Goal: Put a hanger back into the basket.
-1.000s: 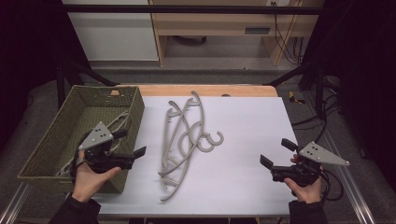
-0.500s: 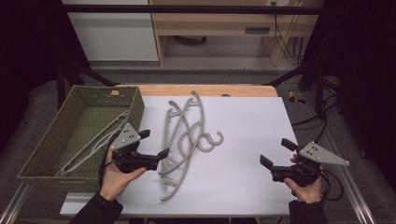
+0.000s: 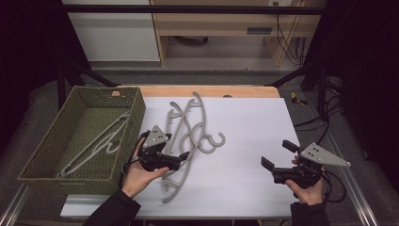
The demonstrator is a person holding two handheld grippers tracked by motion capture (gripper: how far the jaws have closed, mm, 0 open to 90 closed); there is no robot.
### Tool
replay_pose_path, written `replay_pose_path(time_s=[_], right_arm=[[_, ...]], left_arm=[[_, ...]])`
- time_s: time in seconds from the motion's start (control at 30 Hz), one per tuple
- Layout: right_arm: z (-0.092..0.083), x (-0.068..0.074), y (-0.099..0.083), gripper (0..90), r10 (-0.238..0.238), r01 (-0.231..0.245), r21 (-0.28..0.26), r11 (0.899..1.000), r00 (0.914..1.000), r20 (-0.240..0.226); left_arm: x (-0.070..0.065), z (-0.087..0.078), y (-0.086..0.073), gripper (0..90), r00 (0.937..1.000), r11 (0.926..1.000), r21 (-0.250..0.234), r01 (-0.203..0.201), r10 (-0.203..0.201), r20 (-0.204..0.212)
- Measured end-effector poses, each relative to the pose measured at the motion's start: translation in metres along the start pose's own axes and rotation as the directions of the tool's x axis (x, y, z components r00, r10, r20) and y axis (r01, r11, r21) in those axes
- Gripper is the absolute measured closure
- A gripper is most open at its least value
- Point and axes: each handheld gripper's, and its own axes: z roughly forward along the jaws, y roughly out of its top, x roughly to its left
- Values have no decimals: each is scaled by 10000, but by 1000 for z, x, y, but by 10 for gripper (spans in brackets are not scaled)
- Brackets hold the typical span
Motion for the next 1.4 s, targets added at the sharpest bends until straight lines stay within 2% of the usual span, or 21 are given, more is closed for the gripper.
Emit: replay_pose_path(time_s=[0.1,0.17,0.2,0.23,0.37,0.53,0.67,0.7,0.87,0.93,1.1,1.4], right_arm=[[0,0,0,15,-26,26,16,10000,10000,10],[1,0,0,15,-39,39,24,10000,10000,11],[2,0,0,15,-26,26,29,10000,10000,-6],[2,0,-1,16,-13,13,64,10000,10000,-19],[2,0,-1,15,-58,59,113,9999,10000,-32],[2,1,0,15,-66,66,77,9999,10000,-42],[2,1,0,15,-88,89,63,9999,9999,-65],[2,1,0,16,-96,97,63,9999,9999,-69],[2,1,0,16,-102,103,71,9999,9999,-87],[2,1,0,16,-113,113,62,9999,9999,-91],[3,1,0,15,-118,119,104,9999,9998,-135],[3,1,0,16,-138,139,104,9998,9998,-120]], left_arm=[[0,13,-3,156,10000,9995,310,-34,35,-35],[1,24,-7,170,9999,9976,692,-67,75,-101],[1,24,-7,180,9999,9976,692,-67,75,-101],[1,35,-10,188,10000,9942,1071,-2,8,-54],[1,51,-15,239,10000,9861,1658,42,-37,-37],[2,73,-19,331,10000,9692,2462,58,-65,19],[5,88,-23,404,9999,9489,3156,25,10,-109],[5,91,-24,422,9999,9459,3244,44,3,-144],[9,98,-28,551,9999,9265,3762,85,-52,-100],[9,98,-28,603,9999,9252,3791,143,-141,-33],[9,97,-26,734,9995,9163,4003,140,-240,199],[8,95,-23,758,9998,9086,4176,111,-171,105]])
